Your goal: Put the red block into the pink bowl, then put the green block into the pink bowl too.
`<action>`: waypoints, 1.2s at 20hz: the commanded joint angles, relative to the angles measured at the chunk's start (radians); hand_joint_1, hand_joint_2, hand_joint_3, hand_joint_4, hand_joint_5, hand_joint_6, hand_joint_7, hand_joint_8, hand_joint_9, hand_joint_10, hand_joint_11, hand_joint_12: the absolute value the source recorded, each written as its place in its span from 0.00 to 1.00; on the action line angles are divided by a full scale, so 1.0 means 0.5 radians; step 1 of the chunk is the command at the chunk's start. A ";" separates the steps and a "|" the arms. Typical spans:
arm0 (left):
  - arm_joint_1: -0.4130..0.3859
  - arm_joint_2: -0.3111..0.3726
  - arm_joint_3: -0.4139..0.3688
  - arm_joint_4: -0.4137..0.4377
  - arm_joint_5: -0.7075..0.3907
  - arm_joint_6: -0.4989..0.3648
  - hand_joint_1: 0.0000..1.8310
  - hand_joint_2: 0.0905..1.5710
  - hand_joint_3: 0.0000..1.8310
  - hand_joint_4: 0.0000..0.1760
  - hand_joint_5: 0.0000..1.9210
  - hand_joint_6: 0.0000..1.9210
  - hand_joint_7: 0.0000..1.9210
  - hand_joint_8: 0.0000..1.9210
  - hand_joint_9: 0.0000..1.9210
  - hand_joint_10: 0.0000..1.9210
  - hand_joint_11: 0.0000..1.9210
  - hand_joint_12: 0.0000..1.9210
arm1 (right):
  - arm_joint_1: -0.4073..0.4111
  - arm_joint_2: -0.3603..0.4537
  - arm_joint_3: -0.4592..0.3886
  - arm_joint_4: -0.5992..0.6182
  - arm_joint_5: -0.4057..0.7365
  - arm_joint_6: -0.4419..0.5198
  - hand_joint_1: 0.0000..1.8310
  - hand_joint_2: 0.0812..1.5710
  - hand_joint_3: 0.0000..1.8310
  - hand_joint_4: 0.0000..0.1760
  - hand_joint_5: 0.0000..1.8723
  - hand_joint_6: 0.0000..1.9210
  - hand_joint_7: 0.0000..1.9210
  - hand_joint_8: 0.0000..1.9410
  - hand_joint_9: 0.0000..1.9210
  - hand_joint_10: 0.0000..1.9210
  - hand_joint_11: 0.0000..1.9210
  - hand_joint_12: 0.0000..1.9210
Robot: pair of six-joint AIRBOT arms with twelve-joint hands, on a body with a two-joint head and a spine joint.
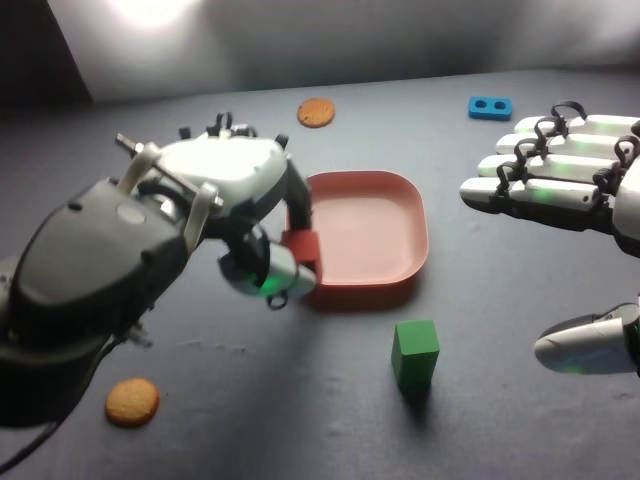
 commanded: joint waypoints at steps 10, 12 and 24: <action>-0.051 -0.133 0.303 0.485 0.121 -0.334 0.57 0.66 0.00 0.92 0.55 0.47 0.26 0.00 0.14 0.00 0.02 0.04 | 0.011 0.018 -0.007 0.027 0.217 0.000 0.06 0.66 0.00 0.00 0.07 0.01 0.05 0.00 0.01 0.00 0.00 0.00; -0.046 -0.166 0.377 0.551 0.150 -0.394 0.60 0.65 0.00 0.38 0.57 0.44 0.25 0.00 0.14 0.00 0.00 0.08 | 0.011 0.018 -0.007 0.027 0.217 0.000 0.04 0.67 0.00 0.00 0.06 0.00 0.04 0.00 0.00 0.00 0.00 0.00; -0.041 -0.267 0.714 0.798 0.180 -0.631 0.56 0.69 0.00 0.79 0.51 0.53 0.26 0.00 0.14 0.00 0.00 0.09 | 0.006 0.012 -0.006 0.078 0.209 0.001 0.05 0.67 0.00 0.00 0.07 0.00 0.04 0.00 0.00 0.00 0.00 0.00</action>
